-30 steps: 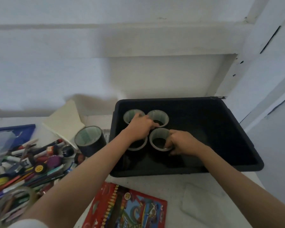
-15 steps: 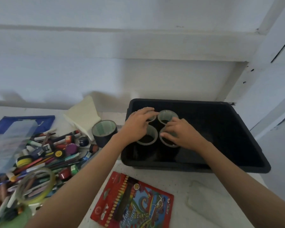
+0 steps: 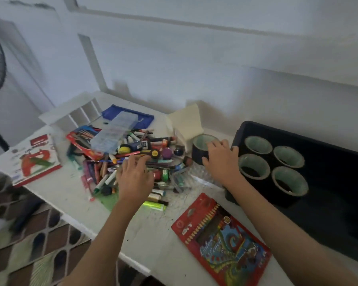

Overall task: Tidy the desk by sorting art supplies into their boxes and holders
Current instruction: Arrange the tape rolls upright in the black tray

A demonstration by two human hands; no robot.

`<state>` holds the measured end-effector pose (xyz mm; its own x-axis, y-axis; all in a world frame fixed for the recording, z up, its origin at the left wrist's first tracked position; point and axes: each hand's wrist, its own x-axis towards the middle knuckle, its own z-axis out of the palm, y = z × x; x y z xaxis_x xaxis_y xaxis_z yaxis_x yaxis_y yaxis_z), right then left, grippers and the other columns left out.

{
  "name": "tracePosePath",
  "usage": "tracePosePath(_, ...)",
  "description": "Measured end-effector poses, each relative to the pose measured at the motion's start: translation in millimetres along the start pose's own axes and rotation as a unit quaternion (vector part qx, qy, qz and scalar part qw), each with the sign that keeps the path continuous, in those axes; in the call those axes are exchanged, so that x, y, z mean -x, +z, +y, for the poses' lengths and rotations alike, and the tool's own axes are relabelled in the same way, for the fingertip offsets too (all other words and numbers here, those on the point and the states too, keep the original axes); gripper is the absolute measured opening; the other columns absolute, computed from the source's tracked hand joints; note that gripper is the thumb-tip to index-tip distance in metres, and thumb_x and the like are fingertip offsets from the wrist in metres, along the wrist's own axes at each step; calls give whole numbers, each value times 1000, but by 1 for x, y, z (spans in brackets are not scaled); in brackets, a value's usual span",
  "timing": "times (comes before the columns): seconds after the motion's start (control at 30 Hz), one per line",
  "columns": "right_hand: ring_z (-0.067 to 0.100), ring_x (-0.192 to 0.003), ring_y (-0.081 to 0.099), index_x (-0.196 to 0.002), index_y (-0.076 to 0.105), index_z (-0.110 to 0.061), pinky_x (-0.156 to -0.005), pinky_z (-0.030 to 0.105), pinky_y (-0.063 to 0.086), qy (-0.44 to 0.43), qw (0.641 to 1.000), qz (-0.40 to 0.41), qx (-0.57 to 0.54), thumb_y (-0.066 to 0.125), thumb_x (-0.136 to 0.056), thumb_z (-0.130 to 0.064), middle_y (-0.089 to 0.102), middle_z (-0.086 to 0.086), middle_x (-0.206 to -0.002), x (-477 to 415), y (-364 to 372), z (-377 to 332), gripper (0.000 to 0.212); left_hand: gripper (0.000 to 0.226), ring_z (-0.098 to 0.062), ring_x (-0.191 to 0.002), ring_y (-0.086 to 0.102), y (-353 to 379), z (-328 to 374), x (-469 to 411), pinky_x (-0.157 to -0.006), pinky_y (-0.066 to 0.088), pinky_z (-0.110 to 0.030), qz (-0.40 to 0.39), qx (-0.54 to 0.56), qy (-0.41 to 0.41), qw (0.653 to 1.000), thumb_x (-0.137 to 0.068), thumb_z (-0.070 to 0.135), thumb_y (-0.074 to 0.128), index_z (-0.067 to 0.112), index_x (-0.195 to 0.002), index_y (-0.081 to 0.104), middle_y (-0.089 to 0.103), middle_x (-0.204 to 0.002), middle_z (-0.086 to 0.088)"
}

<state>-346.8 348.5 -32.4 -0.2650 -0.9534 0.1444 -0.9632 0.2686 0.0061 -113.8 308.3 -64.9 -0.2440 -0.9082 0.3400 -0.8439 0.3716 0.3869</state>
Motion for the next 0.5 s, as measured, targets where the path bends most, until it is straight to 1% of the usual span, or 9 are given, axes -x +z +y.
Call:
tracePosePath(0.03, 26, -121, 38, -122, 48, -15, -93, 46, 34, 10, 1000, -4, 11, 50, -91, -37, 53, 4, -125, -2, 2, -5, 38, 35, -36, -106, 51, -2, -5, 8, -84, 39, -55, 3, -21, -38, 999, -76, 12, 69, 10, -110, 62, 55, -109, -13)
tracePosePath(0.1, 27, -121, 37, -116, 51, -15, -93, 47, 34, 25, 999, -13, 25, 52, -91, -37, 57, 6, -119, -6, 2, -8, 34, 32, -32, -114, 47, -5, -12, 17, -90, 35, -51, -22, -48, -95, 994, -84, 28, 65, 13, -111, 59, 56, -117, -9)
tracePosePath(0.13, 27, -121, 36, -112, 53, -15, -93, 47, 35, 26, 999, -19, 31, 52, -91, -36, 59, 6, -116, -7, 1, -10, 30, 31, -29, -119, 44, -5, -15, 19, -93, 32, -49, -43, -61, -115, 991, -87, 36, 60, 16, -111, 59, 56, -122, -5)
tracePosePath(0.2, 28, -121, 35, -103, 58, -16, -91, 46, 35, 21, 999, -29, 39, 52, -92, -35, 61, 6, -111, -9, -1, -11, 22, 26, -24, -123, 39, -4, -22, 22, -96, 26, -47, -68, -76, -125, 987, -90, 44, 53, 21, -100, 62, 56, -124, 3)
tracePosePath(0.27, 28, -121, 35, -99, 59, -16, -91, 45, 34, 18, 999, -33, 38, 53, -93, -34, 62, 6, -109, -9, -2, -14, 20, 22, -23, -121, 40, -4, -27, 24, -94, 23, -46, -66, -90, -106, 988, -90, 43, 54, 23, -92, 64, 59, -122, 7)
tracePosePath(0.33, 28, -120, 38, -98, 60, -16, -90, 44, 35, 20, 999, -19, 22, 54, -93, -33, 62, 6, -107, -6, -4, -13, 18, 14, -23, -116, 44, -4, -28, 24, -92, 23, -46, -50, -93, -85, 991, -89, 35, 60, 23, -88, 66, 63, -111, 7)
tracePosePath(0.4, 26, -116, 42, -97, 59, -15, -87, 42, 37, 20, 1000, 12, -7, 53, -93, -32, 63, 4, -105, -1, -6, -12, 18, 6, -26, -103, 54, -6, -27, 21, -90, 27, -50, -1, -71, -62, 996, -85, 25, 68, 19, -84, 67, 66, -98, 5)
tracePosePath(0.47, 25, -112, 46, -99, 61, -14, -83, 40, 41, 21, 997, 51, -47, 53, -93, -32, 63, 4, -104, 4, -11, -11, 20, 8, -29, -87, 60, -8, -22, 17, -84, 34, -54, 61, -56, -38, 996, -79, 16, 74, 16, -80, 66, 67, -87, 1)
tracePosePath(0.5, 26, -110, 48, -101, 62, -13, -81, 40, 44, 20, 995, 71, -69, 54, -93, -31, 64, 4, -103, 6, -14, -10, 21, 10, -29, -82, 60, -10, -17, 15, -82, 36, -54, 88, -51, -25, 995, -77, 15, 76, 15, -80, 66, 67, -85, 0)
